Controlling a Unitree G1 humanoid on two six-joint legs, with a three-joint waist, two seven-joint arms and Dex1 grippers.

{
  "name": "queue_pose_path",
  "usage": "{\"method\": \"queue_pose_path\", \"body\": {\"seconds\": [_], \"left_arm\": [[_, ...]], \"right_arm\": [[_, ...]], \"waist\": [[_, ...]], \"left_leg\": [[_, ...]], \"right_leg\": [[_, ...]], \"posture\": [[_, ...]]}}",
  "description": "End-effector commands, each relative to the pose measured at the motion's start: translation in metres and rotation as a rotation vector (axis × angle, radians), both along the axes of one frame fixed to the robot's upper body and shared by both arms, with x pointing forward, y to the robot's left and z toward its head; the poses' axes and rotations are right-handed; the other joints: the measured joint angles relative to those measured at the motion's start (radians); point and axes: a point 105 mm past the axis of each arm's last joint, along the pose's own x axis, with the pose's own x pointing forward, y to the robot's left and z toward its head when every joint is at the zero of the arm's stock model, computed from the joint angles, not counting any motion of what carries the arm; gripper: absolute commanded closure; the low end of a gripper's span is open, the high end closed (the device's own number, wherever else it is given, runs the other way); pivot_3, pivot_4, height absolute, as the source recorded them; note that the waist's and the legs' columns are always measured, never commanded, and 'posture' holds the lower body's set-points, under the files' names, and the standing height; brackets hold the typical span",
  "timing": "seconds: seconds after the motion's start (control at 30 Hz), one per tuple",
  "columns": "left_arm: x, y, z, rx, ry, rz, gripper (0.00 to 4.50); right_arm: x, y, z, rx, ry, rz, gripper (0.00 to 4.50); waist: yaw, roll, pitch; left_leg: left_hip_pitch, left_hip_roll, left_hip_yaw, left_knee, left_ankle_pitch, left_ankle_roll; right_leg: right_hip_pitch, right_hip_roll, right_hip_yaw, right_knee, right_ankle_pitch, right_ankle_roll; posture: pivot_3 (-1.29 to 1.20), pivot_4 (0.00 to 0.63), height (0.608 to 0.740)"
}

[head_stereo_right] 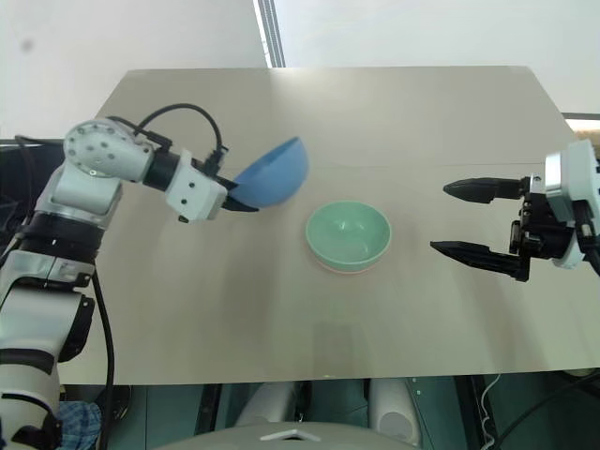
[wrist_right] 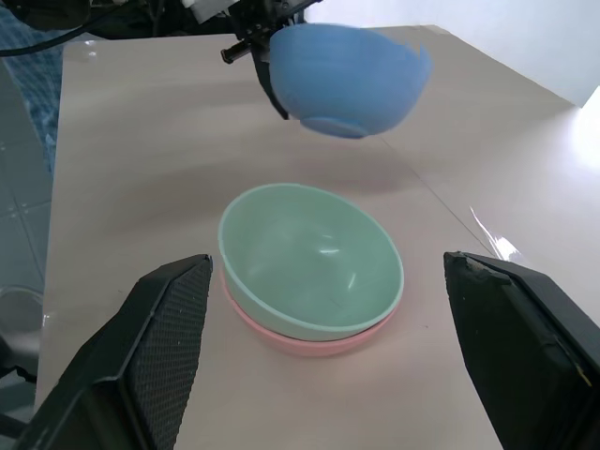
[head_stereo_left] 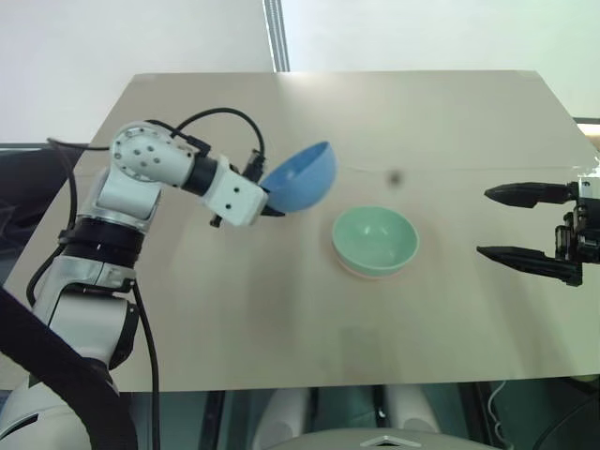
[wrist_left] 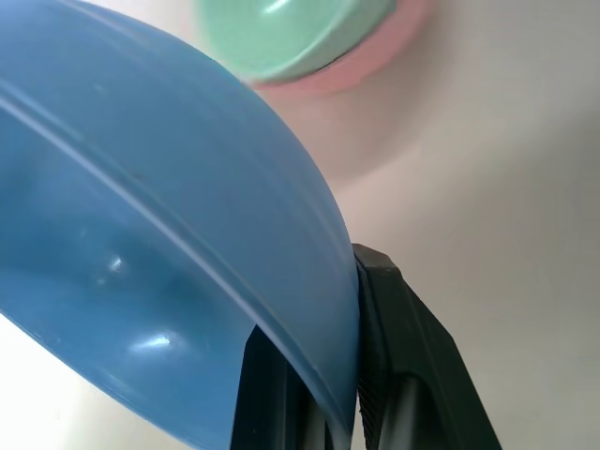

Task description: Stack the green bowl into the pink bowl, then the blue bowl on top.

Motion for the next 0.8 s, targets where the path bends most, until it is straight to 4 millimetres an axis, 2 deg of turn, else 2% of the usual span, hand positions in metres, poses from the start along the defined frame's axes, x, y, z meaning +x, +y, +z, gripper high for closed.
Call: {"method": "queue_pose_path", "body": {"seconds": [0.03, 0.13, 0.3, 0.4, 0.47, 0.57, 0.8], "left_arm": [[-0.005, -0.020, 0.008, 0.037, -0.102, -0.173, 4.45], [-0.002, -0.033, 0.010, 0.049, -0.159, -0.253, 4.45], [0.009, -0.042, 0.016, 0.070, -0.261, -0.305, 4.45], [0.016, -0.048, 0.022, 0.058, -0.334, -0.323, 4.45], [0.020, -0.061, 0.030, -0.004, -0.398, -0.335, 4.45], [0.019, -0.081, 0.038, -0.080, -0.482, -0.411, 4.45], [0.011, -0.095, 0.031, -0.096, -0.539, -0.540, 4.45]], "right_arm": [[-0.002, 0.001, 0.009, -0.017, -0.055, 0.006, 0.19], [-0.002, 0.002, 0.008, -0.016, -0.056, 0.002, 0.19], [-0.003, 0.001, 0.007, -0.017, -0.060, -0.005, 0.19], [-0.003, 0.001, 0.006, -0.018, -0.062, -0.009, 0.19], [-0.003, 0.001, 0.006, -0.017, -0.067, -0.012, 0.19], [-0.002, 0.000, 0.006, -0.016, -0.072, -0.015, 0.19], [-0.001, 0.001, 0.006, -0.018, -0.080, -0.017, 0.19]], "waist": [[0.005, 0.000, 0.000], [0.006, -0.001, 0.001], [0.003, -0.002, 0.001], [0.005, -0.002, 0.001], [0.005, -0.002, 0.001], [0.009, -0.005, 0.003], [0.004, -0.005, 0.003]], "left_leg": [[0.000, 0.000, 0.000, 0.000, 0.000, 0.000], [0.000, 0.000, 0.000, 0.001, 0.000, 0.000], [0.000, 0.000, 0.000, 0.001, 0.000, 0.000], [0.000, 0.000, 0.000, 0.001, 0.000, 0.000], [0.000, 0.000, -0.001, 0.001, 0.000, 0.000], [0.000, -0.001, -0.001, 0.002, 0.000, 0.000], [-0.001, -0.001, -0.002, 0.002, 0.000, 0.000]], "right_leg": [[0.000, 0.000, 0.000, 0.000, 0.000, 0.000], [0.000, 0.000, 0.000, 0.000, 0.000, 0.000], [0.001, 0.000, 0.000, 0.000, 0.000, 0.000], [0.001, 0.000, -0.001, 0.000, 0.000, 0.000], [0.001, 0.000, -0.001, 0.000, 0.000, 0.000], [0.002, 0.000, -0.002, 0.000, 0.000, 0.000], [0.001, 0.000, -0.002, 0.000, 0.000, 0.000]], "posture": [[0.00, 0.150, 0.740], [0.00, 0.150, 0.740], [0.00, 0.150, 0.740], [0.00, 0.150, 0.740], [0.00, 0.150, 0.740], [0.00, 0.150, 0.740], [0.00, 0.150, 0.740]]}}
